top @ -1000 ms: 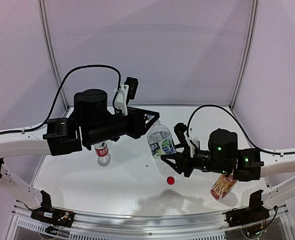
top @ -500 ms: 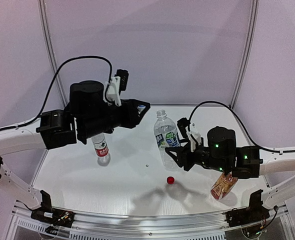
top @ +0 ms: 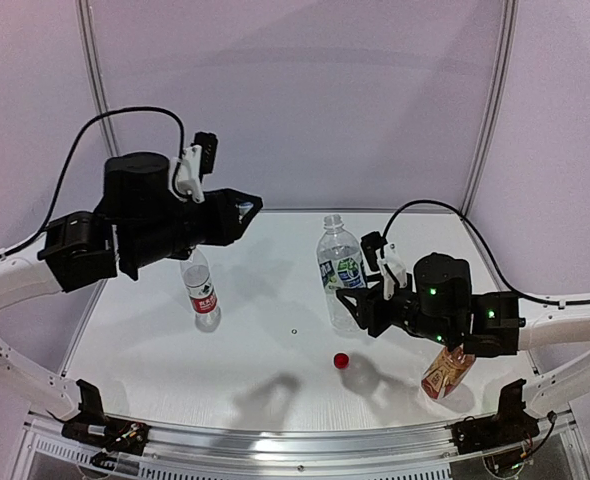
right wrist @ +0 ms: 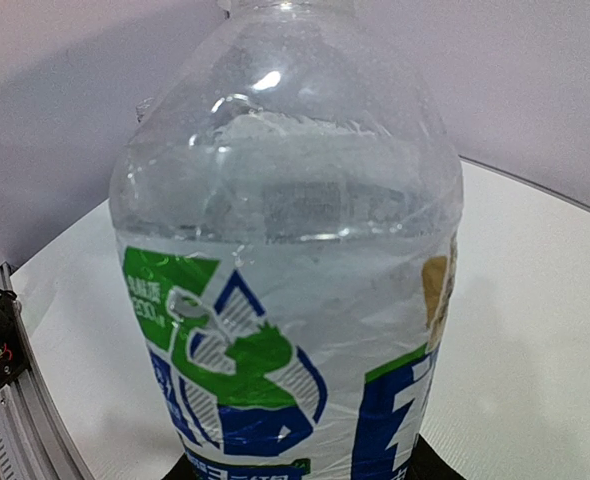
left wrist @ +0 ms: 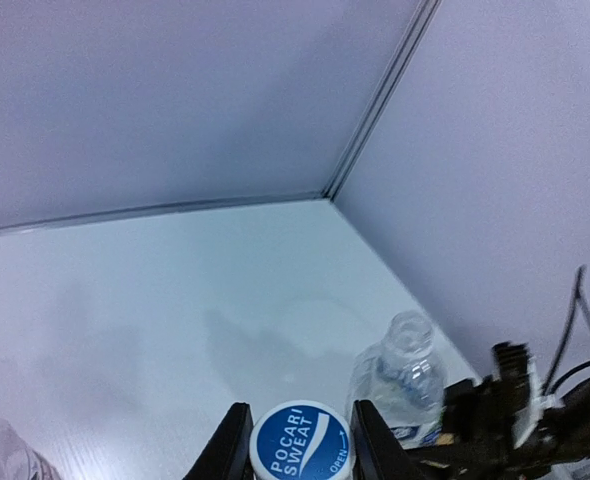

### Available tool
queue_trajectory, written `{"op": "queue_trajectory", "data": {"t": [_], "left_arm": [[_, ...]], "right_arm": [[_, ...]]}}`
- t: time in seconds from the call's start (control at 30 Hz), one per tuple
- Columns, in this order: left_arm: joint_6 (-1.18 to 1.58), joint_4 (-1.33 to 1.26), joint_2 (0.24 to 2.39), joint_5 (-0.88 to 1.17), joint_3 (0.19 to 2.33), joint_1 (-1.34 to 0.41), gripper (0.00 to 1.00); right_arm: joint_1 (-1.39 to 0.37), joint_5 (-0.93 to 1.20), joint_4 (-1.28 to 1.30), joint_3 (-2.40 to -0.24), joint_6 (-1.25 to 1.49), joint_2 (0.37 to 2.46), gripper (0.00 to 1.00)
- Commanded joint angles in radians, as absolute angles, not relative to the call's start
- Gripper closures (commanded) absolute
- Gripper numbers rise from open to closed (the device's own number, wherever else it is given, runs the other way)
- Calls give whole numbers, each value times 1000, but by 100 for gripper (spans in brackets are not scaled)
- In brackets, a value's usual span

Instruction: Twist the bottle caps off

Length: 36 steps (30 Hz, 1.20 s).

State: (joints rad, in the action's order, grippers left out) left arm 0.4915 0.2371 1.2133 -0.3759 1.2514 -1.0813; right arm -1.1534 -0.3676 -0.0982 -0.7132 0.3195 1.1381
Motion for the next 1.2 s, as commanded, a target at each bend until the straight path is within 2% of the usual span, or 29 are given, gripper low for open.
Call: {"op": "queue_trajectory", "data": {"t": [0.0,0.2,0.53,0.87,1.17], "left_arm": [[499,529,1351,-456,1336,-1116,76],[555,724,1593,-516,1452,-1150,72],[628,684,1893,-407,1489,-1124,70],[658,634,2021,-327,1483,-1109,64],[669,632,2024,-320,1480,-1109,51]], "right_arm": [[-1152,-426,-108,-689,341,1082,100],[-1152,-517,-112,-637,371,979,100],[-1153,-536,-150,-589,377,916,100],[-1152,-525,-149,-585,370,906,100],[-1152,-511,-153,-584,368,909,100]]}}
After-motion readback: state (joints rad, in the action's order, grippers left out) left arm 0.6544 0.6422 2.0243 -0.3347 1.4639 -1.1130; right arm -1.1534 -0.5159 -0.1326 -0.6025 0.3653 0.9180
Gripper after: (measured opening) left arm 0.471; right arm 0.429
